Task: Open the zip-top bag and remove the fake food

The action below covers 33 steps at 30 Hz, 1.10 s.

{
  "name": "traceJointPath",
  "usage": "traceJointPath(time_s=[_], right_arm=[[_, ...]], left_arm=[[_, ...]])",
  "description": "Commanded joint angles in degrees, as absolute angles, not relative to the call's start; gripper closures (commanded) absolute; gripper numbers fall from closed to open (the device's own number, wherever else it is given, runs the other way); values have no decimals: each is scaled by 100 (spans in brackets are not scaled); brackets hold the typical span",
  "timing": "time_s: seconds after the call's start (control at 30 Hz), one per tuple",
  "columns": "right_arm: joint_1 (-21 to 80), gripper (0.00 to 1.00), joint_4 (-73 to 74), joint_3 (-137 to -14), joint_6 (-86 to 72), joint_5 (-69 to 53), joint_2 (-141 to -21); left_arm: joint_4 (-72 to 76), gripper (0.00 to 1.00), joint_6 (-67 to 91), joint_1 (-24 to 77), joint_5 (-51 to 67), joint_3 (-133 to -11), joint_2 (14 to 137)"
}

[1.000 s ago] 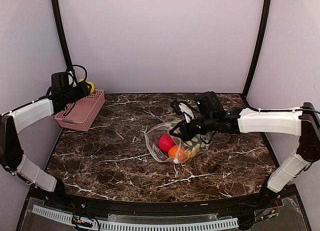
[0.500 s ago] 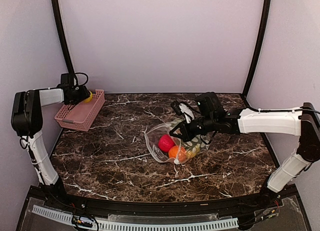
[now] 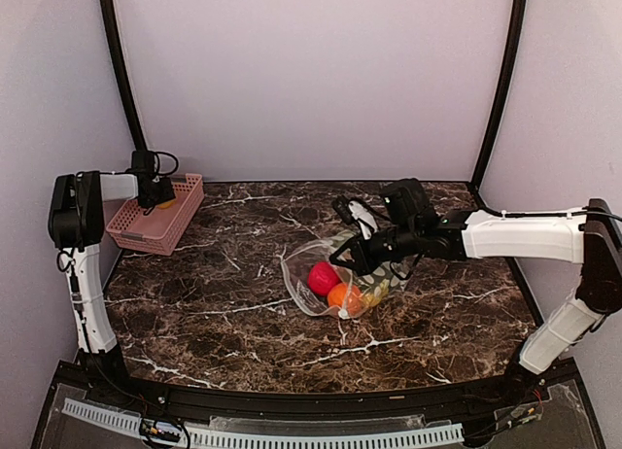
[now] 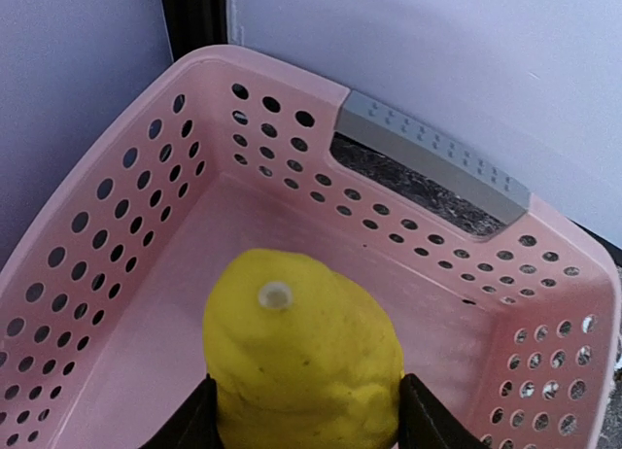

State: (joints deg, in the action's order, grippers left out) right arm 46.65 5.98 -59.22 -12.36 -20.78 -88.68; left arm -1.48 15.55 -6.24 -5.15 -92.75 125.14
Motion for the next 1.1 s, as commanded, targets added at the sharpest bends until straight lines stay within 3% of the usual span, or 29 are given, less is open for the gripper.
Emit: traceJointPath(time_s=[0.0,0.27,0.4,0.5,0.6,0.8,1.07], right_arm=[[4614,100,516,-6028,-1143,-2169,-9021],[4611,100,567,-6128,-1134,-2167,-9093],[4605,100,597,-6183,-1123,-2162,-9140],[4601,100,595,-6220,-1108,-2162,-9144],[4597,100,558,-6234,-1108,-2167,-9132],[4590,100,397,-6125,-1145,-2188,-9101],[4588,100,217,-6008,-1134,-2203,-9096]], left_arm=[[-59,59,1141,-712,-956,-9532,12667],[-17,54,853,-745,-1163,-9748,12970],[-209,38,956,-790,-1158,-9952,13080],[-354,19,960,-793,-1097,-10080,13080],[-507,9,944,-790,-1006,-10163,13009],[-673,2,976,-783,-896,-10015,12482],[-1236,1,1400,-763,-1263,-9690,11443]])
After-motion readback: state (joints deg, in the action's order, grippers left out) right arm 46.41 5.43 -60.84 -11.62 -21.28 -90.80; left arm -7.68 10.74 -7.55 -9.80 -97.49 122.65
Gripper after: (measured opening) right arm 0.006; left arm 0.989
